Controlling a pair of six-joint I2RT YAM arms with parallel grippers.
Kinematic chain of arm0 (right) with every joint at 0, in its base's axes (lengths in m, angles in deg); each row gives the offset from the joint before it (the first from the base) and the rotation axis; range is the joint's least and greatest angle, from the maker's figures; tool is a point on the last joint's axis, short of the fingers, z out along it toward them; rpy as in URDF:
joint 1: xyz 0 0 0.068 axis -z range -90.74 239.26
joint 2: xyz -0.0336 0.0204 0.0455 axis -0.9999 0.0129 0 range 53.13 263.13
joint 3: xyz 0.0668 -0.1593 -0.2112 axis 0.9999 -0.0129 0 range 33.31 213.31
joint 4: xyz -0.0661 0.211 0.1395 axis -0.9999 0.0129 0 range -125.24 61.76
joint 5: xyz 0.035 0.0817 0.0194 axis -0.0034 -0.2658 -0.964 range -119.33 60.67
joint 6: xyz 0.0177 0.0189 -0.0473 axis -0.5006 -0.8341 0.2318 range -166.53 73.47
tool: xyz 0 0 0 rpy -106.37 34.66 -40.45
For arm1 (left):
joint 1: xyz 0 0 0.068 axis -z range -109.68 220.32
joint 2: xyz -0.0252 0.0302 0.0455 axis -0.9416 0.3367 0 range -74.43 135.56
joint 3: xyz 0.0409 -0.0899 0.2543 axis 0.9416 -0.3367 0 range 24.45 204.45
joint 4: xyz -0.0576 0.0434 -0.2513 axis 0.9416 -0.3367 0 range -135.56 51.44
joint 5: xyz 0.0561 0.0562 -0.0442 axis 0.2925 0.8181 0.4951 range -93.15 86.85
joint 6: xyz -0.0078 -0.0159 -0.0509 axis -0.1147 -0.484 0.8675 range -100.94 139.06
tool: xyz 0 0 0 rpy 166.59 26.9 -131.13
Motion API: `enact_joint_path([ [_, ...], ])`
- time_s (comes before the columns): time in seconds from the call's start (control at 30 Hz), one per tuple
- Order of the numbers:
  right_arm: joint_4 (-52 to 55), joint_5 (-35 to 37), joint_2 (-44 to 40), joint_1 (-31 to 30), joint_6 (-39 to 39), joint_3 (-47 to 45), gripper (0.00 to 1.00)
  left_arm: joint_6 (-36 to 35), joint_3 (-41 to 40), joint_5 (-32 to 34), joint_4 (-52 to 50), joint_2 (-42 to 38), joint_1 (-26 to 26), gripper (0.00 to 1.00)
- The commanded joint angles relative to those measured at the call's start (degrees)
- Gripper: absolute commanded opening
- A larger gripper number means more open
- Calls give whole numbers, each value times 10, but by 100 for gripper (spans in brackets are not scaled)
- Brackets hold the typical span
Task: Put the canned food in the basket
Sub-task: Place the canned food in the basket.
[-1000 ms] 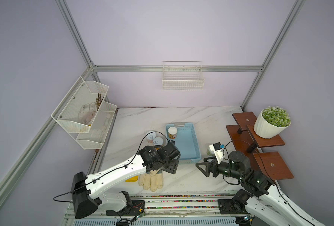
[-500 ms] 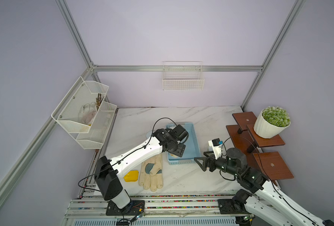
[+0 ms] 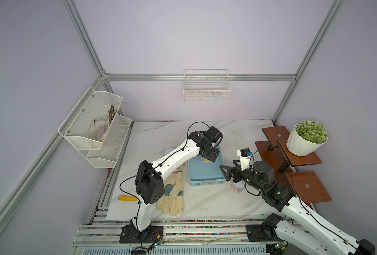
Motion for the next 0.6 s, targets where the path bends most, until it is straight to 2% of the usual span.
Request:
enact_joint_path([
  [0.0,-57,40,7,11,9,-21,98,-35,70,4,13,25,-15,9],
  [0.23,-90,61,5,18,14,-41,96,-63,183,1,-5,112,-38,6],
  [0.57,-87,58,-1,18,1,-53,95,-71,270,-1,-3,198,-63,5],
])
